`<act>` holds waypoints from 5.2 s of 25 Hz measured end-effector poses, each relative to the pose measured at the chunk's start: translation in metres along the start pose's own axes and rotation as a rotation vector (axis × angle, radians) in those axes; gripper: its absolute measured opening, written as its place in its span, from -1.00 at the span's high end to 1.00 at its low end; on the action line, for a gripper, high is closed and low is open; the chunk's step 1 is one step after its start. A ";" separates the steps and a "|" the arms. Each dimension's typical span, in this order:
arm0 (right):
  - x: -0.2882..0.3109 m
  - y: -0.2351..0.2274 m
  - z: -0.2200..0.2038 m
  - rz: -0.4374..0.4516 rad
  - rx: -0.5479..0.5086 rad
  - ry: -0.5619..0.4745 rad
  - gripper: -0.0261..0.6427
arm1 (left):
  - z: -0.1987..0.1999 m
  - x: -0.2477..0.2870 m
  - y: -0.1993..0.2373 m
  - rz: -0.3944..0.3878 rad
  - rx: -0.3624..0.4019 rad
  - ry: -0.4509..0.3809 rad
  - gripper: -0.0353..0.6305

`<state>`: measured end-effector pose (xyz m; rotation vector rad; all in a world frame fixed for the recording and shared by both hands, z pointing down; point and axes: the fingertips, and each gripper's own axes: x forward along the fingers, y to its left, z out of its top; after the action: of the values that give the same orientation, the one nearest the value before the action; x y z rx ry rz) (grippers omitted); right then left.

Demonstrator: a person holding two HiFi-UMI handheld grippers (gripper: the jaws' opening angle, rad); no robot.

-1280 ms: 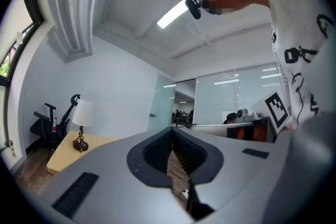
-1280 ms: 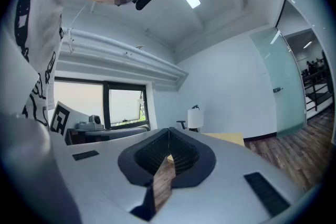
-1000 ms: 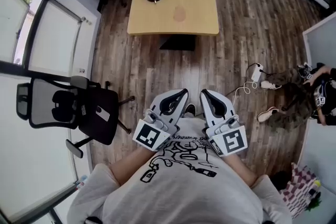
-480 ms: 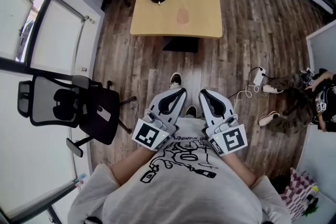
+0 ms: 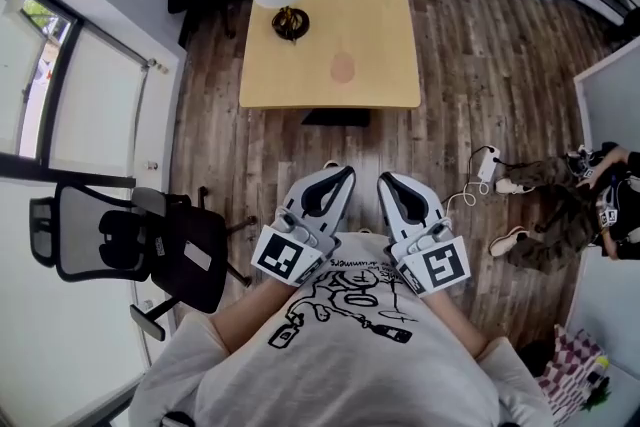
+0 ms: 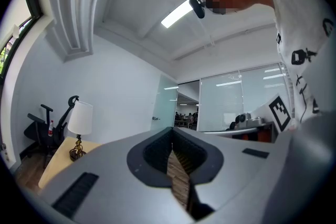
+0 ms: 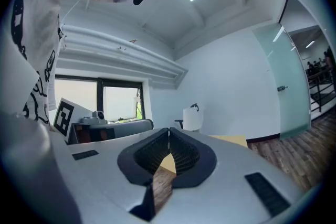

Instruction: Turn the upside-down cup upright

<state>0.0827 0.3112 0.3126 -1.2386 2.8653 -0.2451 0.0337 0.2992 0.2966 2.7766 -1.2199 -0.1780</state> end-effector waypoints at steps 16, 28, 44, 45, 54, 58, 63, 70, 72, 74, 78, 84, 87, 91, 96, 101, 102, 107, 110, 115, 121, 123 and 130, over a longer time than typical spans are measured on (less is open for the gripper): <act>0.180 -0.076 0.042 0.008 -0.106 0.006 0.84 | 0.025 0.091 0.178 0.005 -0.046 0.009 0.87; 0.247 -0.119 0.042 -0.012 -0.080 -0.008 0.84 | 0.018 0.121 0.242 -0.008 -0.048 0.029 0.87; 0.258 -0.163 -0.009 0.017 -0.069 0.096 0.84 | -0.039 0.144 0.263 -0.007 -0.075 0.145 0.87; 0.259 -0.166 -0.013 0.011 -0.060 0.095 0.84 | -0.045 0.144 0.265 -0.009 -0.077 0.154 0.87; 0.266 -0.192 -0.070 0.027 -0.066 0.141 0.84 | -0.108 0.151 0.275 -0.025 -0.089 0.227 0.87; 0.273 -0.196 -0.094 0.058 -0.081 0.145 0.84 | -0.133 0.154 0.279 -0.046 -0.089 0.237 0.87; 0.282 -0.208 -0.131 0.075 -0.093 0.159 0.83 | -0.170 0.163 0.288 -0.045 -0.087 0.262 0.87; 0.300 -0.218 -0.176 0.119 -0.107 0.174 0.53 | -0.217 0.168 0.303 -0.046 -0.077 0.274 0.87; 0.306 -0.217 -0.187 0.129 -0.104 0.173 0.45 | -0.227 0.167 0.307 -0.047 -0.081 0.271 0.87; 0.312 -0.216 -0.200 0.142 -0.105 0.182 0.35 | -0.238 0.168 0.312 -0.050 -0.074 0.278 0.87; 0.325 -0.215 -0.225 0.163 -0.108 0.215 0.09 | -0.257 0.173 0.321 -0.051 -0.047 0.295 0.87; 0.336 -0.216 -0.247 0.159 -0.132 0.252 -0.02 | -0.273 0.179 0.328 -0.052 -0.033 0.310 0.87; 0.343 -0.219 -0.253 0.161 -0.151 0.265 -0.04 | -0.278 0.181 0.332 -0.058 -0.027 0.314 0.87; 0.348 -0.217 -0.267 0.190 -0.221 0.324 -0.04 | -0.282 0.180 0.335 -0.057 -0.041 0.319 0.87; 0.352 -0.219 -0.267 0.180 -0.243 0.327 -0.02 | -0.280 0.179 0.336 -0.060 -0.047 0.314 0.87; 0.353 -0.220 -0.246 0.161 -0.244 0.301 -0.01 | -0.264 0.178 0.339 -0.059 -0.057 0.290 0.87; 0.352 -0.220 -0.239 0.160 -0.247 0.295 -0.01 | -0.258 0.178 0.338 -0.060 -0.054 0.284 0.87; 0.350 -0.217 -0.185 0.120 -0.170 0.194 -0.01 | -0.221 0.180 0.330 -0.057 -0.054 0.249 0.87; 0.344 -0.209 -0.153 0.114 -0.152 0.162 -0.01 | -0.193 0.180 0.322 -0.053 -0.057 0.222 0.87; 0.334 -0.197 -0.103 0.116 -0.141 0.117 -0.01 | -0.154 0.177 0.311 -0.048 -0.054 0.188 0.87; 0.312 -0.180 -0.054 0.118 -0.143 0.091 -0.01 | -0.108 0.167 0.295 -0.042 -0.061 0.153 0.87; 0.304 -0.172 -0.040 0.120 -0.150 0.087 -0.01 | -0.095 0.163 0.289 -0.047 -0.058 0.145 0.87; 0.280 -0.155 0.003 0.130 -0.171 0.075 -0.01 | -0.055 0.158 0.271 -0.056 -0.054 0.122 0.87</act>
<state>0.0026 0.0033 0.3472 -1.0801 3.0720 -0.0461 -0.0488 0.0024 0.3792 2.7328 -1.0934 -0.0448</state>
